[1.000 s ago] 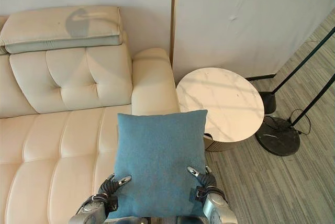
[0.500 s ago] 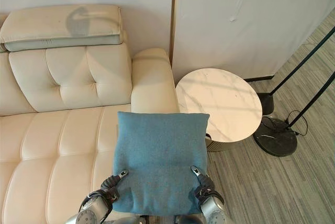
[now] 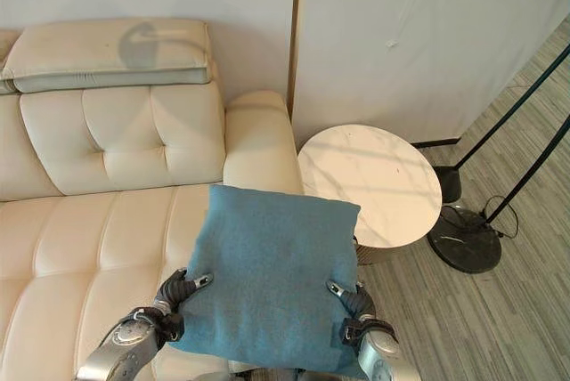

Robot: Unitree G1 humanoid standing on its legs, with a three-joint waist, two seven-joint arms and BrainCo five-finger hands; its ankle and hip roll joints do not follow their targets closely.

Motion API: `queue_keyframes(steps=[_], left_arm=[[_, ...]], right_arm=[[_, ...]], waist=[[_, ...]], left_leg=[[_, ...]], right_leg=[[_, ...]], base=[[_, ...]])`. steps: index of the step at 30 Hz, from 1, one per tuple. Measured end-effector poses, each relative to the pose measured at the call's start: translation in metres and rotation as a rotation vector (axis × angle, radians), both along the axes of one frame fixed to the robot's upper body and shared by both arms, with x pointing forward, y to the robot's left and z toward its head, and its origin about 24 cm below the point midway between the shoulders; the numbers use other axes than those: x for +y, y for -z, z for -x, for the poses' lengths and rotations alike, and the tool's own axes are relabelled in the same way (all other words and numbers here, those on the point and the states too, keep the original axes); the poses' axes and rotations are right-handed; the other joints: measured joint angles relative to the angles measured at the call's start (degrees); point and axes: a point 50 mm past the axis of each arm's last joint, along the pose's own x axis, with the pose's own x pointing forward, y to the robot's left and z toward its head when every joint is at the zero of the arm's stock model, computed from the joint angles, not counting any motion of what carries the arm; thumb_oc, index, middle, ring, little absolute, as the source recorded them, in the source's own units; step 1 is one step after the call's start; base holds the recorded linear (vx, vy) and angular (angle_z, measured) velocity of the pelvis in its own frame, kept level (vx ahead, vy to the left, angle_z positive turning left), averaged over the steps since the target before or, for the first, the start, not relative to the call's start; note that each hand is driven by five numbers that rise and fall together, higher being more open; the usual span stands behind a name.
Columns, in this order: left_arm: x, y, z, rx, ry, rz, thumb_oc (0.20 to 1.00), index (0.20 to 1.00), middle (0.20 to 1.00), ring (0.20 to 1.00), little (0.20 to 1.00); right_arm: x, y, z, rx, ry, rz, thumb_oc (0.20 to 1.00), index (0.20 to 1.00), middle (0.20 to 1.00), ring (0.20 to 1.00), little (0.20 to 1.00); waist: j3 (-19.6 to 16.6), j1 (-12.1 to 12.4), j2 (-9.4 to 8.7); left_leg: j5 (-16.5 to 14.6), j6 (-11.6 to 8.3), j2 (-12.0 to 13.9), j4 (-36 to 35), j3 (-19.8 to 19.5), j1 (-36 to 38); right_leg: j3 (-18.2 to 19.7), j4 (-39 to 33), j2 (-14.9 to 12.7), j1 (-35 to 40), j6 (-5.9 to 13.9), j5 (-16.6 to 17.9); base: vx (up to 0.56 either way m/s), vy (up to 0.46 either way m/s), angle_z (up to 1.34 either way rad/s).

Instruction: Pick up all the scattered cushions and arrange them neatly on the sofa.

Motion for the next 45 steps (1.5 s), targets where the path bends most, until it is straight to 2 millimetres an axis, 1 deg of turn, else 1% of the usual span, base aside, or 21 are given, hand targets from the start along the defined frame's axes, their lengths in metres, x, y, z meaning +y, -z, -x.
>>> queue_keyframes(steps=[3, 6, 8, 9, 10, 12, 15, 16, 18, 23, 26, 27, 28, 29, 30, 31, 33, 37, 40, 43, 45], left_arm=[[-0.001, 0.002, 0.007, 0.012, -0.01, 0.013, 0.2, 0.2, 0.2, 0.2, 0.2], [0.004, 0.004, 0.011, 0.02, -0.049, 0.017, 0.2, 0.2, 0.2, 0.2, 0.2], [0.004, 0.003, 0.01, 0.016, -0.055, 0.019, 0.2, 0.2, 0.2, 0.2, 0.2], [0.004, 0.003, 0.01, 0.013, -0.06, 0.018, 0.2, 0.2, 0.2, 0.2, 0.2], [0.003, 0.001, 0.01, 0.004, -0.064, 0.02, 0.2, 0.2, 0.2, 0.2, 0.2], [0.003, -0.004, 0.012, -0.019, -0.056, 0.013, 0.2, 0.2, 0.2, 0.2, 0.2], [0.006, -0.008, 0.013, -0.033, -0.054, -0.003, 0.2, 0.2, 0.2, 0.2, 0.2], [0.007, -0.009, 0.013, -0.034, -0.054, -0.015, 0.2, 0.2, 0.2, 0.2, 0.2], [0.004, -0.006, 0.013, -0.033, -0.082, 0.002, 0.2, 0.2, 0.2, 0.2, 0.2], [0.004, 0.0, 0.022, -0.001, -0.114, 0.008, 0.2, 0.2, 0.2, 0.2, 0.2], [0.001, 0.006, 0.031, 0.032, -0.116, 0.014, 0.2, 0.2, 0.2, 0.2, 0.2], [0.001, 0.006, 0.031, 0.035, -0.116, 0.015, 0.2, 0.2, 0.2, 0.2, 0.2], [0.001, 0.006, 0.031, 0.035, -0.116, 0.013, 0.2, 0.2, 0.2, 0.2, 0.2], [0.003, 0.007, 0.032, 0.04, -0.122, 0.011, 0.2, 0.2, 0.2, 0.2, 0.2], [0.006, 0.007, 0.034, 0.044, -0.128, 0.002, 0.2, 0.2, 0.2, 0.2, 0.2], [0.006, 0.007, 0.034, 0.042, -0.131, 0.003, 0.2, 0.2, 0.2, 0.2, 0.2], [0.0, 0.005, 0.033, 0.029, -0.134, 0.03, 0.2, 0.2, 0.2, 0.2, 0.2], [-0.003, -0.005, 0.022, -0.023, -0.121, 0.04, 0.2, 0.2, 0.2, 0.2, 0.2], [-0.004, -0.007, 0.02, -0.032, -0.107, 0.036, 0.2, 0.2, 0.2, 0.2, 0.2], [-0.001, -0.006, 0.023, -0.031, -0.1, -0.001, 0.2, 0.2, 0.2, 0.2, 0.2], [0.001, -0.005, 0.024, -0.027, -0.103, -0.008, 0.2, 0.2, 0.2, 0.2, 0.2]], right_arm=[[0.0, -0.003, 0.008, -0.014, 0.0, 0.001, 0.2, 0.2, 0.2, 0.2, 0.2], [0.008, -0.011, -0.002, -0.061, -0.005, -0.018, 0.2, 0.2, 0.2, 0.2, 0.2], [0.009, -0.009, 0.001, -0.05, -0.006, -0.02, 0.2, 0.2, 0.2, 0.2, 0.2], [0.008, -0.006, 0.005, -0.037, -0.004, -0.02, 0.2, 0.2, 0.2, 0.2, 0.2], [0.008, -0.007, 0.006, -0.038, -0.007, -0.019, 0.2, 0.2, 0.2, 0.2, 0.2], [0.008, -0.013, 0.008, -0.063, -0.013, -0.018, 0.2, 0.2, 0.2, 0.2, 0.2], [0.011, -0.026, -0.001, -0.129, -0.03, -0.024, 0.2, 0.2, 0.2, 0.2, 0.2], [0.012, -0.027, -0.001, -0.133, -0.032, -0.025, 0.2, 0.2, 0.2, 0.2, 0.2], [0.01, -0.027, -0.003, -0.133, -0.039, -0.013, 0.2, 0.2, 0.2, 0.2, 0.2], [0.006, -0.022, 0.007, -0.102, -0.049, -0.001, 0.2, 0.2, 0.2, 0.2, 0.2], [0.002, -0.019, 0.013, -0.078, -0.063, 0.019, 0.2, 0.2, 0.2, 0.2, 0.2], [0.002, -0.019, 0.015, -0.073, -0.06, 0.021, 0.2, 0.2, 0.2, 0.2, 0.2], [0.002, -0.018, 0.016, -0.069, -0.061, 0.019, 0.2, 0.2, 0.2, 0.2, 0.2], [0.004, -0.017, 0.015, -0.066, -0.064, 0.015, 0.2, 0.2, 0.2, 0.2, 0.2], [0.007, -0.018, 0.015, -0.072, -0.064, 0.003, 0.2, 0.2, 0.2, 0.2, 0.2], [0.008, -0.02, 0.015, -0.083, -0.067, 0.001, 0.2, 0.2, 0.2, 0.2, 0.2], [0.005, -0.023, 0.013, -0.093, -0.07, 0.013, 0.2, 0.2, 0.2, 0.2, 0.2], [0.001, -0.027, 0.008, -0.115, -0.055, 0.018, 0.2, 0.2, 0.2, 0.2, 0.2], [-0.001, -0.031, 0.005, -0.136, -0.032, 0.016, 0.2, 0.2, 0.2, 0.2, 0.2], [0.002, -0.031, 0.004, -0.137, -0.037, 0.009, 0.2, 0.2, 0.2, 0.2, 0.2], [0.004, -0.031, 0.004, -0.138, -0.031, 0.0, 0.2, 0.2, 0.2, 0.2, 0.2]], waist=[[-0.4, -0.3, -0.08], [-1.0, -0.3, -0.05], [-0.9, -0.6, 0.04], [-0.9, -0.5, 0.3], [-0.8, -0.2, 0.67], [-1.1, 0.1, 0.92], [-1.7, 0.4, -0.52], [-1.9, 0.6, -0.83], [-2.2, 0.9, 0.14], [-2.2, 1.2, 0.19], [-0.8, 1.5, 1.56], [-0.3, 1.5, 1.93], [0.5, 1.4, 0.67], [1.0, 2.0, -0.62], [1.0, 2.1, -1.72], [0.9, 1.9, -1.78], [0.8, 1.1, 0.31], [0.8, 0.9, 1.08], [-0.4, -0.3, 1.92], [-0.9, 0.3, 2.26], [-1.0, 0.4, 2.02]], left_leg=[[0.2, 0.3, -0.3, 0.4, 0.6, -0.2], [1.0, 1.53, -0.4, 0.5, 4.2, -3.2], [1.3, 2.2, -0.2, 0.4, 4.5, -3.2], [0.9, 3.09, 0.3, 0.1, 4.2, -2.7], [0.9, 3.76, 1.0, 0.0, 4.2, -2.5], [1.3, 3.47, 2.1, 0.3, 3.6, -2.9], [3.6, 1.85, 1.5, 0.5, 3.0, -4.3], [3.6, 1.65, 1.2, 0.5, 3.1, -4.4], [4.5, 0.25, 2.2, 0.5, 2.7, -4.8], [7.2, -3.7, 5.1, 1.6, -2.0, -7.1], [7.5, -5.71, 7.1, 1.5, -4.2, -8.7], [5.7, -5.14, 7.7, 1.6, -2.4, -9.1], [3.0, -5.12, 8.0, 2.5, 2.1, -9.0], [1.5, -3.3, 7.2, 7.9, 5.3, -9.8], [0.1, -2.82, 6.1, 12.3, 8.7, -10.1], [-0.6, -2.84, 5.4, 13.0, 9.9, -8.9], [-1.1, -2.1, 6.2, 14.5, 11.2, -6.4], [0.1, -0.01, 5.4, 6.4, 14.2, -5.2], [0.1, 0.05, 4.2, -0.2, 19.0, -4.1], [2.2, -0.06, 3.1, -0.1, 17.4, -4.5], [3.0, 1.14, 1.7, 0.2, 15.9, -5.0]], right_leg=[[0.6, 0.0, -0.3, -1.0, 0.48, 0.5], [2.5, 0.2, -0.6, -4.9, 1.84, 2.7], [3.1, 1.2, -0.7, -5.0, 2.44, 2.6], [2.8, 3.6, -0.6, -5.1, 3.56, 0.2], [2.9, 8.8, -0.6, -5.6, 3.42, -2.6], [3.8, 17.0, -0.6, -5.5, 3.53, -8.3], [6.3, 11.8, -1.5, -0.1, 5.47, -11.7], [6.4, 9.1, -1.5, 1.3, 4.93, -11.9], [6.0, 4.6, -0.4, 3.0, 2.31, -10.3], [2.4, 3.3, 4.1, 3.6, -0.3, -8.9], [-0.6, 4.9, 6.5, 3.7, -2.15, -9.4], [-1.9, 5.4, 7.0, 3.7, -3.25, -9.9], [-3.1, 5.8, 5.0, 2.4, -5.84, -10.0], [-3.5, 5.2, 3.4, 2.7, -7.06, -9.0], [-4.0, 4.6, 1.7, 3.1, -6.54, -8.4], [-5.0, 4.0, 0.8, 3.2, -6.06, -8.2], [-7.4, 4.2, 1.0, 3.3, -4.29, -7.2], [-12.2, 5.1, 0.9, 3.1, -2.44, -8.0], [-17.9, 3.6, -0.5, 4.1, -0.84, -7.6], [-19.3, 3.5, -1.4, 4.3, 0.45, -7.9], [-20.0, 3.5, -2.5, 4.9, 0.98, -8.0]], base=[[-0.2, 0.172, -0.13], [-0.18, 0.087, -0.53], [-0.11, 0.029, -0.12], [-0.12, -0.017, 0.03], [-0.09, -0.029, 0.1], [-0.09, -0.073, 0.08], [-0.24, -0.201, 0.11], [-0.26, -0.212, 0.14], [-0.27, -0.24, 0.1], [-0.41, -0.292, 0.41], [-0.21, -0.09, 0.54], [-0.21, -0.115, 0.78], [-0.18, -0.087, 0.48], [-0.12, -0.056, 0.39], [-0.12, -0.016, 0.2], [-0.09, -0.004, 0.56], [-0.08, 0.054, 0.62], [-0.02, 0.156, 0.74], [-0.07, 0.211, 0.91], [0.01, 0.182, 0.42], [0.0, 0.218, 0.52]])
